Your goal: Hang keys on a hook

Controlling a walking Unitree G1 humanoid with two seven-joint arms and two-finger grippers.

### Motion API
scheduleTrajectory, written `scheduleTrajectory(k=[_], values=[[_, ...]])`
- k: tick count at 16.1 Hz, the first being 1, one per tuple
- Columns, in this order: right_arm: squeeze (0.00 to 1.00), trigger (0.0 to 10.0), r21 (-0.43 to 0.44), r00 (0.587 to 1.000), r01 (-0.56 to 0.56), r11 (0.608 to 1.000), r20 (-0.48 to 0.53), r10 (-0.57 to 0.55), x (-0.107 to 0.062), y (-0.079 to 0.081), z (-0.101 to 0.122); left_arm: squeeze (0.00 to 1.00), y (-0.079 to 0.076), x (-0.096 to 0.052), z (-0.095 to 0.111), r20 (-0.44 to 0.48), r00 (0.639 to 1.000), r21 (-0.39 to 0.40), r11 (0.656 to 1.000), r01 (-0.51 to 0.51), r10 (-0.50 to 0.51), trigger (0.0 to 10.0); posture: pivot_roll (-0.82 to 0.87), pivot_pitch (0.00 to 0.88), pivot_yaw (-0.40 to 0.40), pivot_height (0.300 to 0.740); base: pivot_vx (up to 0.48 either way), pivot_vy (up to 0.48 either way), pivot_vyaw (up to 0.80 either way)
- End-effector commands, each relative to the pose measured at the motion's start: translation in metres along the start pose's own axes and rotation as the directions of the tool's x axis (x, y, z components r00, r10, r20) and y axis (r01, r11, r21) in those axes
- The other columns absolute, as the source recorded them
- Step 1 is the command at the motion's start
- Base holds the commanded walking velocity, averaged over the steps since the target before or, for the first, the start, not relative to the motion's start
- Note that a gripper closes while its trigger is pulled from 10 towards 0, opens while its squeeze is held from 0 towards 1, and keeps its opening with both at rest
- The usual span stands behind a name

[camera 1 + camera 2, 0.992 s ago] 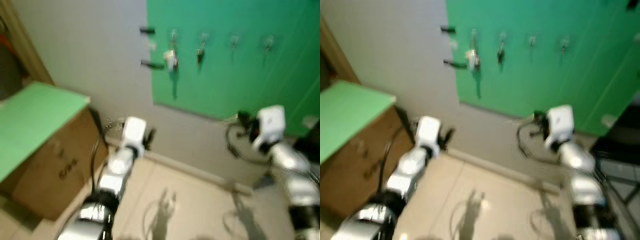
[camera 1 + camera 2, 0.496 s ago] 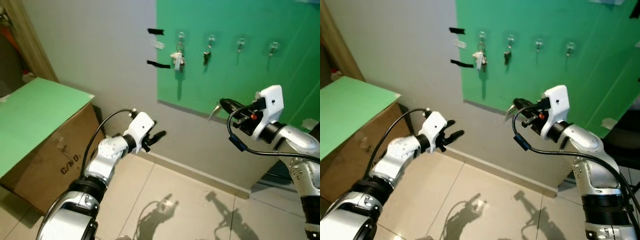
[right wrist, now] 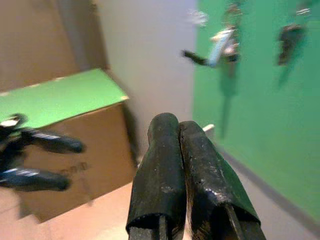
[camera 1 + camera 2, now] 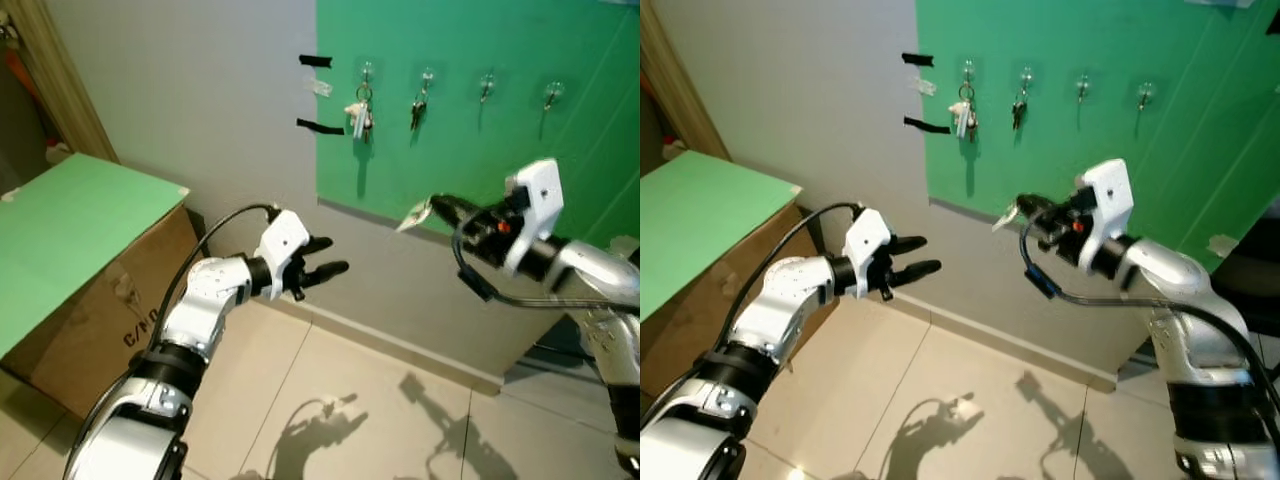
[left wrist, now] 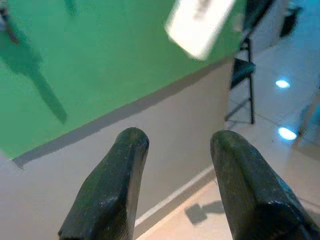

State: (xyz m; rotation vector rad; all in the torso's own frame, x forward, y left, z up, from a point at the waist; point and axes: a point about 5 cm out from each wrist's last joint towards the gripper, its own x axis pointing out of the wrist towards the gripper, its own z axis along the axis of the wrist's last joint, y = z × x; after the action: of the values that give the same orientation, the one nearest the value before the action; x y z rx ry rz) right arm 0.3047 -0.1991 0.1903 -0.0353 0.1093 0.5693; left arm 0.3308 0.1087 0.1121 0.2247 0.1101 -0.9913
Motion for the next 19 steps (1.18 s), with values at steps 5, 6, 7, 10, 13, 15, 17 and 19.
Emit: scheduleTrajectory(k=[5, 6, 7, 10, 13, 15, 17, 19], values=[[0.0, 10.0, -0.088, 0.755, 0.655, 0.75, 0.032, -0.655, -0.021, -0.013, -0.063, 0.0, 0.013, -0.026, -0.038, -0.063, 0.769, -0.302, 0.722, -0.623, 0.637, 10.0, -0.18, 0.0, 0.023, 0.728, 0.0, 0.0, 0.0], [0.0, 10.0, -0.09, 0.744, 0.667, 0.74, 0.026, -0.668, -0.027, -0.005, -0.076, 0.0, 0.006, -0.031, -0.046, -0.085, 0.749, -0.287, 0.703, -0.65, 0.657, 10.0, -0.18, 0.0, 0.022, 0.728, 0.0, 0.0, 0.0], [0.0, 10.0, -0.1, 0.735, 0.676, 0.73, 0.015, -0.678, -0.038, 0.009, -0.095, 0.0, -0.013, -0.034, -0.059, -0.12, 0.764, -0.23, 0.731, -0.642, 0.634, 10.0, -0.18, 0.0, 0.021, 0.728, 0.0, 0.0, 0.0], [0.0, 10.0, -0.122, 0.718, 0.688, 0.715, -0.03, -0.696, -0.054, 0.029, -0.125, 0.0, -0.042, -0.037, -0.073, -0.137, 0.803, -0.169, 0.785, -0.595, 0.579, 10.0, -0.18, 0.0, 0.033, 0.728, 0.0, 0.0, 0.0], [0.0, 10.0, -0.109, 0.707, 0.7, 0.705, -0.026, -0.706, -0.049, 0.032, -0.131, 0.0, -0.028, -0.03, -0.058, -0.084, 0.802, -0.122, 0.793, -0.597, 0.591, 10.0, -0.18, 0.0, 0.045, 0.728, 0.1, 0.092, 0.0], [0.0, 10.0, -0.124, 0.712, 0.698, 0.705, 0.018, -0.702, -0.043, 0.029, -0.126, 0.0, -0.02, -0.024, -0.047, -0.045, 0.811, -0.123, 0.803, -0.583, 0.583, 10.0, -0.19, 0.0, 0.052, 0.728, 0.399, 0.154, 0.0], [0.0, 10.0, -0.126, 0.71, 0.702, 0.701, 0.039, -0.703, -0.04, 0.027, -0.122, 0.0, -0.019, -0.019, -0.04, -0.023, 0.821, -0.123, 0.813, -0.569, 0.571, 10.0, -0.19, 0.0, 0.056, 0.728, 0.439, 0.0, 0.0], [0.0, 10.0, -0.121, 0.709, 0.703, 0.701, 0.041, -0.704, -0.038, 0.027, -0.123, 0.0, -0.018, -0.014, -0.035, -0.01, 0.827, -0.124, 0.82, -0.559, 0.563, 10.0, -0.19, 0.0, 0.058, 0.728, 0.45, 0.0, 0.0]])
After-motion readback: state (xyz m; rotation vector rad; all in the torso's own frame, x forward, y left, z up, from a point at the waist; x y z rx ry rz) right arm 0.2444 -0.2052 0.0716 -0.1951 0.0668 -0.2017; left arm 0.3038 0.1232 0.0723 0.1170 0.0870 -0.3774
